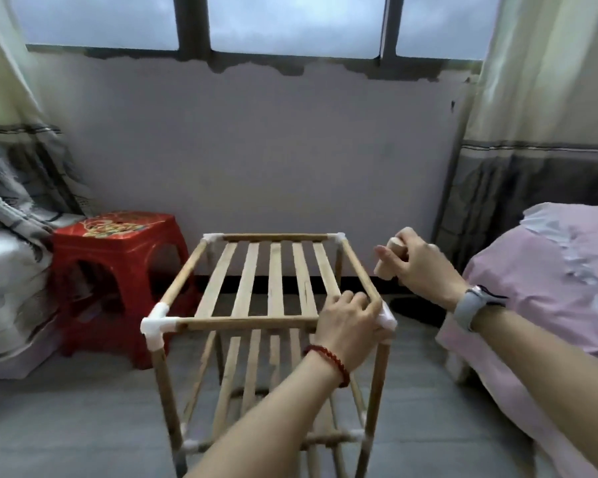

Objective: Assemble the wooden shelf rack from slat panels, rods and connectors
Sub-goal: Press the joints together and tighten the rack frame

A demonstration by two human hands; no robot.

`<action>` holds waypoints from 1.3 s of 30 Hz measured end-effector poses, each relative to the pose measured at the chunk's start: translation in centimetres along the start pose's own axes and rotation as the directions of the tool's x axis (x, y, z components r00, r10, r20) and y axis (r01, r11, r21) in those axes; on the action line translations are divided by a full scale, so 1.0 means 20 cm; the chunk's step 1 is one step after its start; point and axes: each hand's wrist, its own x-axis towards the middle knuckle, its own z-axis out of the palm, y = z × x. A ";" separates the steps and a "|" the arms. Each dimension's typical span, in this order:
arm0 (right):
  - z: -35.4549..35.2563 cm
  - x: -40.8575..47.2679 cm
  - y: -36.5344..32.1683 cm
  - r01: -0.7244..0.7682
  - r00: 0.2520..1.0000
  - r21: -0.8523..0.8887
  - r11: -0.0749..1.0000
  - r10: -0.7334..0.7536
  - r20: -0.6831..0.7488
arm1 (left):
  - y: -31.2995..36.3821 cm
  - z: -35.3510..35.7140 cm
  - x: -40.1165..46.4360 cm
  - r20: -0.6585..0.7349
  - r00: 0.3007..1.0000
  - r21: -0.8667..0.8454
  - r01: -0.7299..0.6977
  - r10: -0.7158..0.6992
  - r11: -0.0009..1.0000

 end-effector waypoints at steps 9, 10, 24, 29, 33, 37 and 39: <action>-0.27 -0.05 -0.10 0.232 0.731 0.035 0.972 -0.150 -0.666 | -0.01 0.10 0.01 -0.098 0.991 0.080 0.104 -0.096 0.991; -0.16 -0.14 -0.05 0.139 0.812 -0.016 0.990 -0.123 -0.571 | -0.03 0.10 0.01 -0.083 0.993 0.060 0.083 -0.078 0.995; 0.03 -0.19 -0.01 -0.037 0.994 -0.429 0.903 0.077 0.076 | -0.05 0.09 0.02 -0.009 0.998 0.073 0.070 -0.069 0.995; -0.22 -0.01 -0.10 0.092 0.781 0.040 0.995 -0.047 -0.623 | -0.04 0.08 0.03 -0.011 0.998 0.071 0.065 -0.065 0.995; 0.09 -0.28 -0.02 -0.061 0.997 -0.280 0.958 0.045 -0.064 | -0.06 0.08 0.01 -0.014 0.999 0.035 0.049 -0.049 0.998; -0.03 -0.13 -0.12 -0.007 0.968 -0.114 0.993 -0.022 -0.250 | -0.08 0.06 0.00 -0.016 0.999 0.012 0.027 -0.027 1.000; -0.07 -0.11 -0.17 0.123 0.844 0.055 0.991 -0.075 -0.531 | -0.10 0.05 0.00 -0.014 1.000 -0.004 0.027 -0.027 1.000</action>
